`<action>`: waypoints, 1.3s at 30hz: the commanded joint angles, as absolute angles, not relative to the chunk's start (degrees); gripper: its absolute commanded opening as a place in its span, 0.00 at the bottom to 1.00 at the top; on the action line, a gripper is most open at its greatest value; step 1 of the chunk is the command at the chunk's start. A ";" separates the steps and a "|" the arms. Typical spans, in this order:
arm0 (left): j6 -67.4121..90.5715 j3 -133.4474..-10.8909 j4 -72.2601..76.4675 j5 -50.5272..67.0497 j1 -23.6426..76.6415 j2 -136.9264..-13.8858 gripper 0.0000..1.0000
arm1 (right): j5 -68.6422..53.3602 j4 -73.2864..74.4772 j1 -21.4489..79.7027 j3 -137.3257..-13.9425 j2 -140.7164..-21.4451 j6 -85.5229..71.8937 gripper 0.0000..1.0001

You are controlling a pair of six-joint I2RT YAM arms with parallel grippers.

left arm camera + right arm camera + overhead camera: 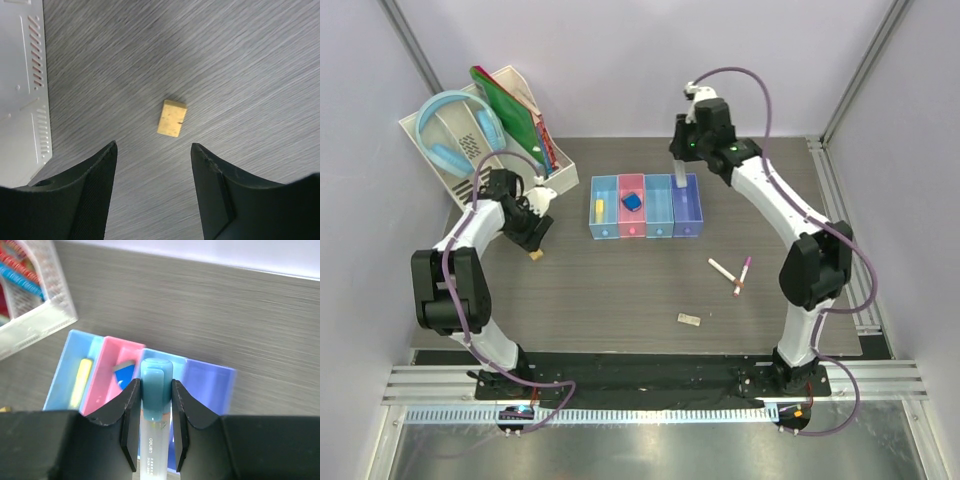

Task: Sort the stationery into containers
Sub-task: Place the stationery in the storage box.

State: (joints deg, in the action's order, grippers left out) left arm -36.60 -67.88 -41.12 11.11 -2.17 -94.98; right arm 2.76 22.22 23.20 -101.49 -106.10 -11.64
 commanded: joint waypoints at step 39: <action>-47.11 -65.66 -43.15 18.72 -3.08 -103.89 0.48 | 1.56 19.25 41.75 -133.41 -141.59 -11.95 0.01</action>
